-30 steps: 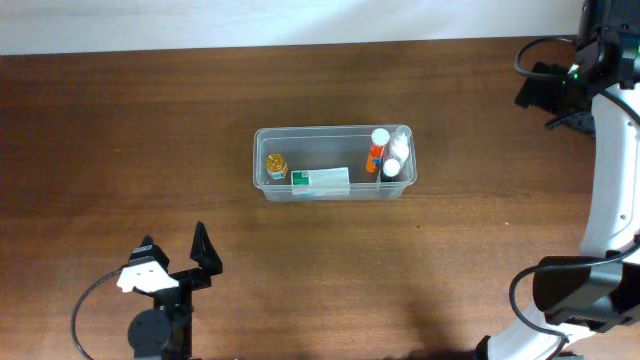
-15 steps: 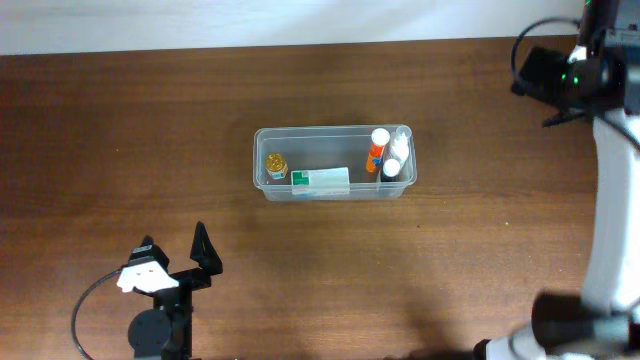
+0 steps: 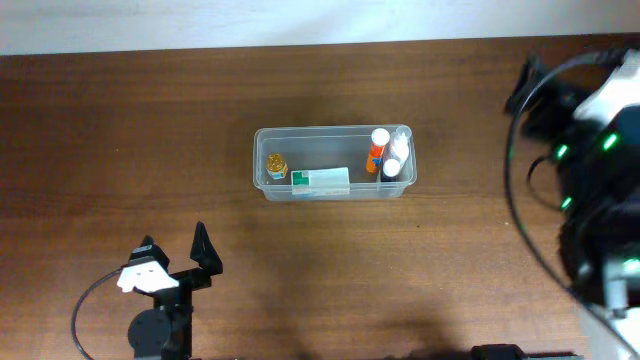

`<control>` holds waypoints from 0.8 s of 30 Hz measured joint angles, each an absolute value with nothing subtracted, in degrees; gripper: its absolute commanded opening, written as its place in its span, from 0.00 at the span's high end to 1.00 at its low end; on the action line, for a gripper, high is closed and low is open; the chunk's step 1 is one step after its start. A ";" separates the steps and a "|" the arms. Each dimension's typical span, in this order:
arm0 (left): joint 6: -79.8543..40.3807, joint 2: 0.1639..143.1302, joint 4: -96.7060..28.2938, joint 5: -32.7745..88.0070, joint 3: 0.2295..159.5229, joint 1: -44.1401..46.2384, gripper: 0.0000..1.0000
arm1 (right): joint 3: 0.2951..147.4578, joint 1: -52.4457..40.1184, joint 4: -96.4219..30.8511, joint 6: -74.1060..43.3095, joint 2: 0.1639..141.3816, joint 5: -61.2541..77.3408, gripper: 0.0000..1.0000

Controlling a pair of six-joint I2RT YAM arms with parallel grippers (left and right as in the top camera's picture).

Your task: Pack container

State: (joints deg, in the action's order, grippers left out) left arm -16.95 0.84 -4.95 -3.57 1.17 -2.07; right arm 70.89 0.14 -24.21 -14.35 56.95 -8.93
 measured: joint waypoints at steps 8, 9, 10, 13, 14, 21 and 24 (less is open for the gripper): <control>-16.95 0.84 -4.97 -3.57 1.15 -2.07 0.01 | 42.74 0.10 -14.57 -14.35 36.77 -6.04 0.02; -16.95 0.84 -4.97 -3.57 1.15 -2.07 0.00 | 40.97 0.10 -14.50 -14.33 35.05 -5.76 0.02; -16.95 0.84 -4.97 -3.55 1.15 -2.07 0.01 | 38.02 0.10 -13.28 -14.31 32.03 -5.30 0.02; -16.95 0.84 -4.95 -3.57 1.15 -2.07 0.00 | 30.30 0.08 -10.39 -14.31 24.67 -4.16 0.02; -16.95 0.84 -4.95 -3.57 1.15 -2.07 0.00 | 27.79 0.05 -9.45 -14.35 22.44 -3.75 0.02; -16.95 0.84 -4.97 -3.57 1.15 -2.07 0.01 | 12.78 0.05 -0.27 -14.33 11.07 -1.76 0.02; -16.95 0.84 -4.97 -3.57 1.15 -2.07 0.01 | 8.80 0.03 4.10 -14.28 9.08 -1.34 0.02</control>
State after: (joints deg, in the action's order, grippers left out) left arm -16.95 0.84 -4.97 -3.57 1.15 -2.07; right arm 8.80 0.03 4.10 -14.28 9.08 -1.34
